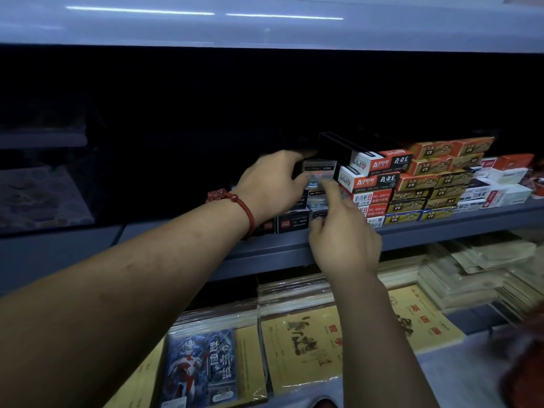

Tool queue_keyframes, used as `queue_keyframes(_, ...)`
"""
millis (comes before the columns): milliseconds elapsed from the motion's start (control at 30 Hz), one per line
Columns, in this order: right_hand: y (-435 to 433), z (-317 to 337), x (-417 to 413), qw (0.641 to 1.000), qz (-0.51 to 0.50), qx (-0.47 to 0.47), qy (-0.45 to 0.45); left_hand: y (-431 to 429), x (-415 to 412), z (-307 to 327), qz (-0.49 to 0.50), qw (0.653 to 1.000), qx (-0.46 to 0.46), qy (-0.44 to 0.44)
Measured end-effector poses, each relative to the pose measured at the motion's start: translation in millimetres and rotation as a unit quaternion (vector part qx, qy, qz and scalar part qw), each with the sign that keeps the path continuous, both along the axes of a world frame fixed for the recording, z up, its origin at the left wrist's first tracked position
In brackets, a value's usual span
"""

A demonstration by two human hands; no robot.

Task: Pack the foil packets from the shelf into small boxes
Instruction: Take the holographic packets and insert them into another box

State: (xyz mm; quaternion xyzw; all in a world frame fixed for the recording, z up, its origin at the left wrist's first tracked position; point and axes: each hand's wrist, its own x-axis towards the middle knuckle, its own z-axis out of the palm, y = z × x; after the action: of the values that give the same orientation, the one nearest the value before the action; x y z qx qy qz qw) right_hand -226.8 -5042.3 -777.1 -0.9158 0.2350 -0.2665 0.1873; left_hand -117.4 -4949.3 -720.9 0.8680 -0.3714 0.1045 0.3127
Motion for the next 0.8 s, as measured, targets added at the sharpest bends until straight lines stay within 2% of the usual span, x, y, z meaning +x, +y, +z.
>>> queue_keyframes(400, -2.4, -5.9, -1.2, 0.999, -0.034, -0.005, -0.005, 3.9, -2.8, -4.5, -0.030, 0.999, 0.001, -0.028)
queue_keyframes(800, -3.2, -10.3, -6.1, 0.999, -0.006, 0.021, -0.044, 0.6, -2.2, -4.9, -0.040, 0.997, -0.032, -0.058)
